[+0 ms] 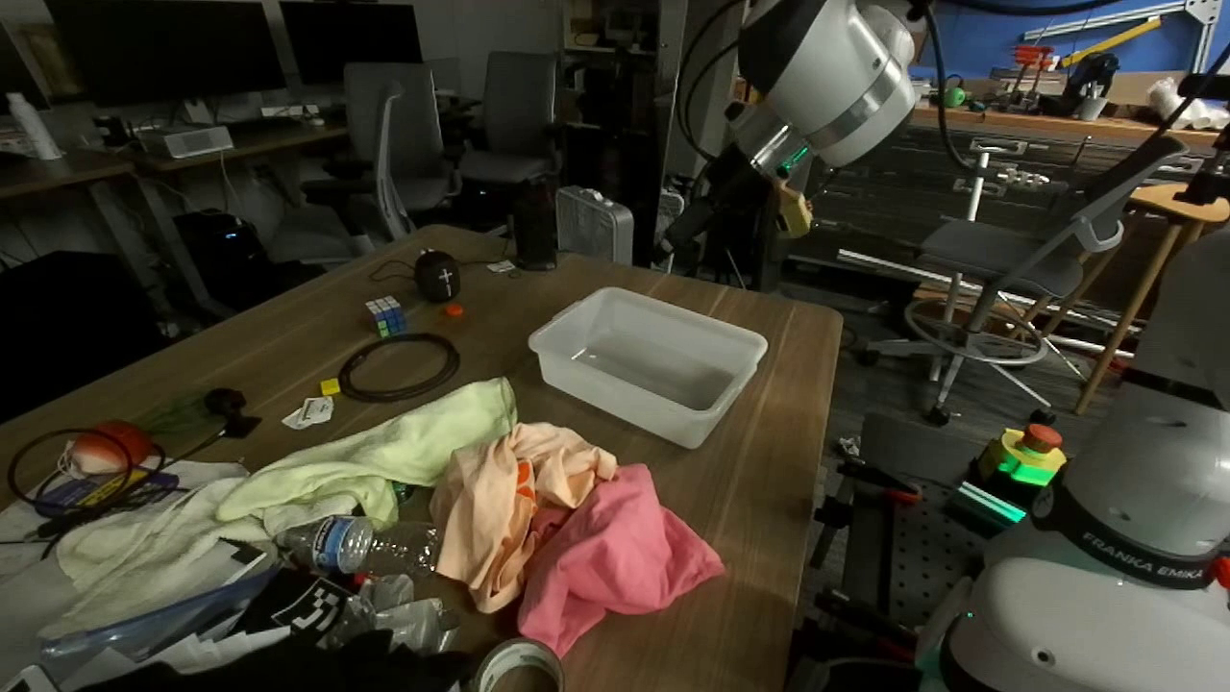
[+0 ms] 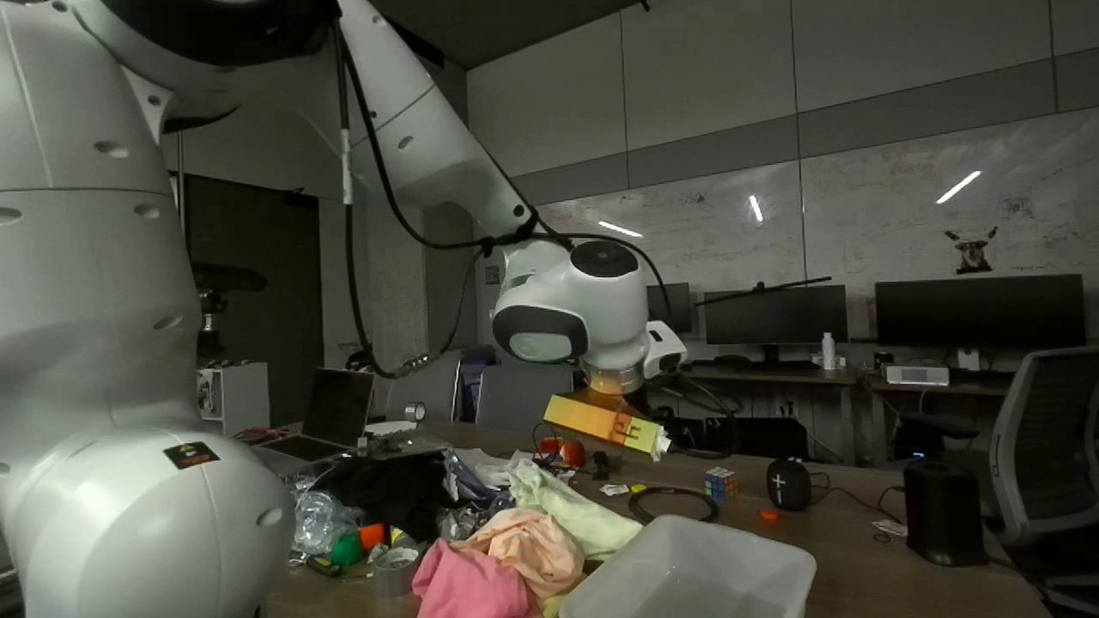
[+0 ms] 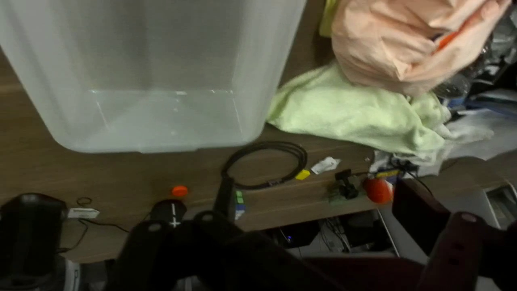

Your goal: Remove all the clothes from the bowl and put them on the table

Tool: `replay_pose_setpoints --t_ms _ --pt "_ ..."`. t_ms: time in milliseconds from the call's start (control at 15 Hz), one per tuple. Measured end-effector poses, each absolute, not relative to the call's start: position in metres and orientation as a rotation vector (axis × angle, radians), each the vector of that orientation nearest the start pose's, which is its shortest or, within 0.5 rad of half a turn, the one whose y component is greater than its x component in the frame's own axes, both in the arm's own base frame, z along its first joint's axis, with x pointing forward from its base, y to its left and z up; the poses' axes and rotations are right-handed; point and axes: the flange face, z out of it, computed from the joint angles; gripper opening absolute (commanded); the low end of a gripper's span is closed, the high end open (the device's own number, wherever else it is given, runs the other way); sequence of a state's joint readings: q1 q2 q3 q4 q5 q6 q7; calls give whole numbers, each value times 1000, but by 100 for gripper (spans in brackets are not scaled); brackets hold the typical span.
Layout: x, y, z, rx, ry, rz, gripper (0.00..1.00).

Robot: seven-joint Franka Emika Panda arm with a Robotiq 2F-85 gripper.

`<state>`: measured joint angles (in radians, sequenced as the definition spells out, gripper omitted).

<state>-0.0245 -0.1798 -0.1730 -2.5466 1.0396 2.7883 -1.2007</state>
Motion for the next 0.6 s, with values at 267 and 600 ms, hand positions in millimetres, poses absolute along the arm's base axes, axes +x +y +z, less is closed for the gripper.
replay_pose_setpoints --t_ms 267,600 --pt "418 -142 321 -2979 -93 -686 100" --pt "406 -147 313 -3078 -116 -618 100"
